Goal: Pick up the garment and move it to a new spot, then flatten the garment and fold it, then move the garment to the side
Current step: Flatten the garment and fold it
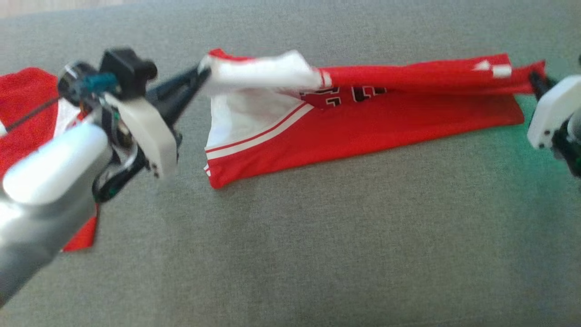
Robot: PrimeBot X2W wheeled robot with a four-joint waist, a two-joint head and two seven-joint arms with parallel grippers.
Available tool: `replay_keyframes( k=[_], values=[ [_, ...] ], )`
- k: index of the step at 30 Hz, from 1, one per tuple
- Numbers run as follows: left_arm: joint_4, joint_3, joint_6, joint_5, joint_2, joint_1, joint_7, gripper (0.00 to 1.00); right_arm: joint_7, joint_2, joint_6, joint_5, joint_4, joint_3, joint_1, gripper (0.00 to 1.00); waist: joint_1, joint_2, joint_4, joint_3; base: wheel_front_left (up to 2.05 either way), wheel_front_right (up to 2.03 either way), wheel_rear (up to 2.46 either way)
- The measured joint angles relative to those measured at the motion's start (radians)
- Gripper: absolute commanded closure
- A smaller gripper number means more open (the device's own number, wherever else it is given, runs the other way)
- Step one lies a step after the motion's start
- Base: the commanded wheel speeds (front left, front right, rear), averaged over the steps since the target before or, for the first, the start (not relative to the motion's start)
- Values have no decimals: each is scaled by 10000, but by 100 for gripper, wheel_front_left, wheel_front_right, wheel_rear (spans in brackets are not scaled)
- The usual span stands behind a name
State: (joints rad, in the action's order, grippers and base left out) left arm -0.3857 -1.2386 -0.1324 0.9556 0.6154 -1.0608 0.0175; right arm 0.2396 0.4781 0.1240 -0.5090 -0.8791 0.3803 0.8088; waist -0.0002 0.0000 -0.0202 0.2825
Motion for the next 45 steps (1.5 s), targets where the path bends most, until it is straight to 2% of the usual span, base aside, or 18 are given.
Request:
replay_keyframes(
  k=[4,8,19,20,21,24,30,34,39,43,45],
  values=[
    [610,-291,0,40,314,566,328,100,602,349,0,-418,293,470,-437,100,0,0,47,-163,0,0,0],
    [1039,-453,19,42,493,1047,614,100,717,660,0,-686,573,742,-584,100,0,0,58,-203,0,0,0],
    [1206,-556,109,40,539,1267,1018,100,963,863,0,-719,844,1398,-583,100,3,0,13,-88,0,0,0],
    [1076,-573,144,40,516,1309,1043,23,963,855,0,-727,846,1486,-586,0,2,0,-22,-94,0,0,0],
    [1012,-573,215,38,504,1357,1041,0,963,840,0,-794,846,1501,-589,0,2,0,-44,-105,0,0,0],
    [848,-579,385,38,460,1570,1024,0,968,834,0,-926,846,1542,-616,0,3,0,-119,-176,0,0,0],
    [629,-299,911,161,314,1766,339,0,648,830,0,-1333,938,1181,-617,0,2,0,-232,-390,0,0,0],
    [616,462,1459,573,253,1891,-589,0,40,775,0,-1705,1218,495,-616,0,2,0,-321,-593,0,0,0],
    [784,1804,2370,1099,15,2078,-2274,0,-1193,566,0,-1766,1987,-228,-620,0,2,0,-366,-871,0,0,0],
    [1254,3254,3039,1287,-318,2661,-2688,0,-2489,217,0,-1471,2721,-1011,-952,0,2,0,-333,-1088,0,0,0],
    [1728,4406,3262,978,-639,3197,-2700,0,-3051,-29,0,-1104,3118,-1365,-1336,0,1,0,-298,-1164,0,0,0]
  ],
)
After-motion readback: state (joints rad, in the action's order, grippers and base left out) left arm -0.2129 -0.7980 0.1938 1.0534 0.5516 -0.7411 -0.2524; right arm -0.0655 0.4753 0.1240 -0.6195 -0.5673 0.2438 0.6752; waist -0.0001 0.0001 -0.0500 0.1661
